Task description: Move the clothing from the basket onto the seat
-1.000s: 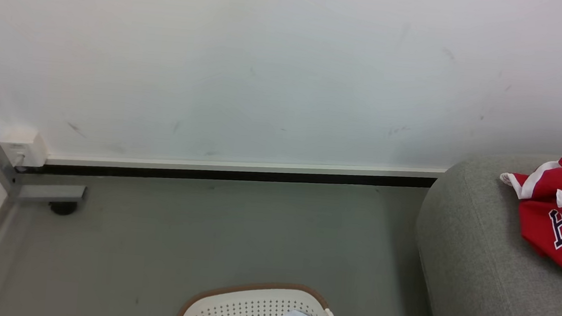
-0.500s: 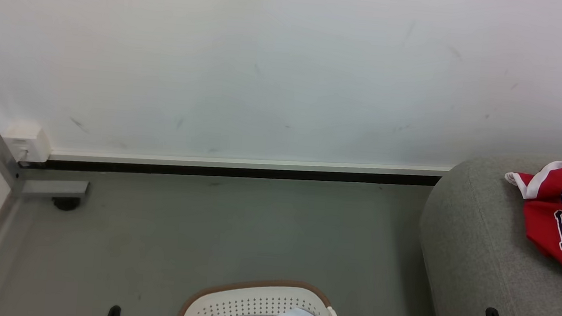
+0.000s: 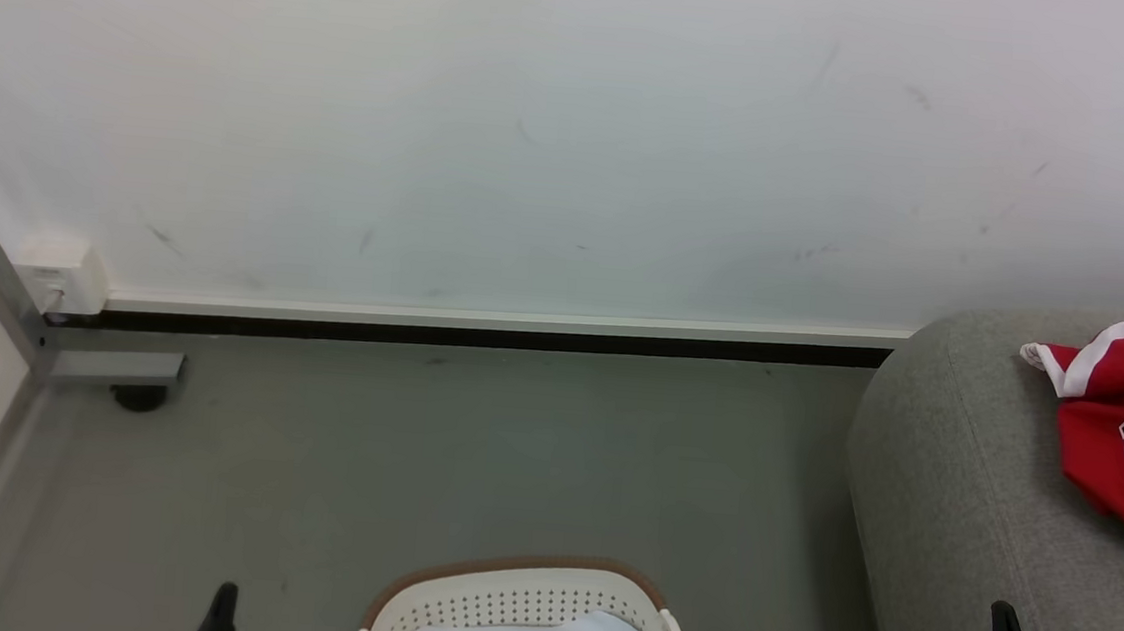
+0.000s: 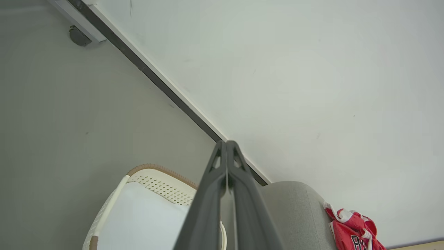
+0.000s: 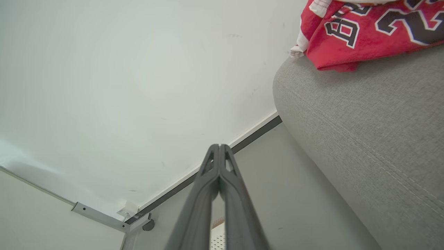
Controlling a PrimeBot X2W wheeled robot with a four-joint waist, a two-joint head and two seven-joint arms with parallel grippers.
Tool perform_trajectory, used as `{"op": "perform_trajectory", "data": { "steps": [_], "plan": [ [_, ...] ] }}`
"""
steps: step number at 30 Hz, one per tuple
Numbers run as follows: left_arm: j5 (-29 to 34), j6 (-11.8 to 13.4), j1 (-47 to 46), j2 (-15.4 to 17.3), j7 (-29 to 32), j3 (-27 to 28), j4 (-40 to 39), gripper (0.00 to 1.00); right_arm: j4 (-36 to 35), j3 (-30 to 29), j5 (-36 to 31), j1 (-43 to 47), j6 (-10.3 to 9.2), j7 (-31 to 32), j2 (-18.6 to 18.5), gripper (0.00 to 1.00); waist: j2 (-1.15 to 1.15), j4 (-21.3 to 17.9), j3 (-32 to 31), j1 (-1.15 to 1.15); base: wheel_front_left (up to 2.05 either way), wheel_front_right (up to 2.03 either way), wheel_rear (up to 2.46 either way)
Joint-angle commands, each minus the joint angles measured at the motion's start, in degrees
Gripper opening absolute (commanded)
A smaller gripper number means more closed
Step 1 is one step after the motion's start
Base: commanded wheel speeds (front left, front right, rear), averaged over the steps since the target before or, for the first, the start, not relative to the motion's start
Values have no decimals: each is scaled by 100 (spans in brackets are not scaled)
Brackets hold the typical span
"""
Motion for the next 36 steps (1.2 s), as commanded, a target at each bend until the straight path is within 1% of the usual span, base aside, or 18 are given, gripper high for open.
{"op": "perform_trajectory", "data": {
  "steps": [1,19,36],
  "plan": [
    [-163,-22,-139,22,28,40,-65,0,-78,-36,134,-176,-5,28,-50,0,0,3,2,0,0,0,0],
    [-1265,-48,-386,-36,346,181,-69,0,-101,-171,1393,-338,-7,338,-68,0,0,74,65,0,0,0,0],
    [-2131,-64,-585,-78,608,302,-68,0,-122,-290,2383,-479,-8,593,-72,0,0,141,124,0,0,0,0]
  ]
}}
